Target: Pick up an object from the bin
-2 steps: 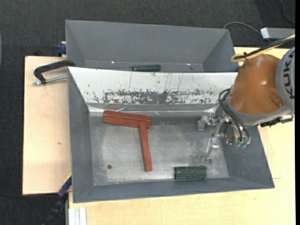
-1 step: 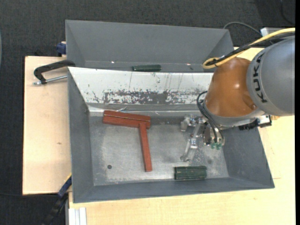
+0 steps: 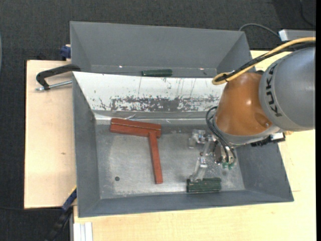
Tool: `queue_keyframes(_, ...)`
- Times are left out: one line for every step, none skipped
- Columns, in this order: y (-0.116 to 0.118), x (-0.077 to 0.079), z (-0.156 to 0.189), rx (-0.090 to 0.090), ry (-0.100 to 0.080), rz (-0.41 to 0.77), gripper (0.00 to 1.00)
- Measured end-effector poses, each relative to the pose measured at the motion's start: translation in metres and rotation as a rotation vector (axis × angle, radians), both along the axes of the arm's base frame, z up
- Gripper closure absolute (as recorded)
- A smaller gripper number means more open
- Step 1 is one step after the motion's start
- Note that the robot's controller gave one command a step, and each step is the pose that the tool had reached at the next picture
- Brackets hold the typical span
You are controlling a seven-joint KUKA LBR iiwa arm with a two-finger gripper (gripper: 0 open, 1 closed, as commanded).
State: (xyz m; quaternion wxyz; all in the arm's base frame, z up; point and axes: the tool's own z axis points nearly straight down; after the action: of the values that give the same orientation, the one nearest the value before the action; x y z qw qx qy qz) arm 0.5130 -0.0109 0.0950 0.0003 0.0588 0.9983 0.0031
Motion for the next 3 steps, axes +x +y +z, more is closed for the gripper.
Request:
queue_keyframes(-0.018, -0.012, -0.015, -0.007, -0.001, 0.213, 0.00)
queue_keyframes(-0.058, -0.018, 0.001, -0.005, -0.005, 0.382, 0.00)
queue_keyframes(-0.074, -0.019, -0.006, -0.009, -0.003, 0.442, 0.00)
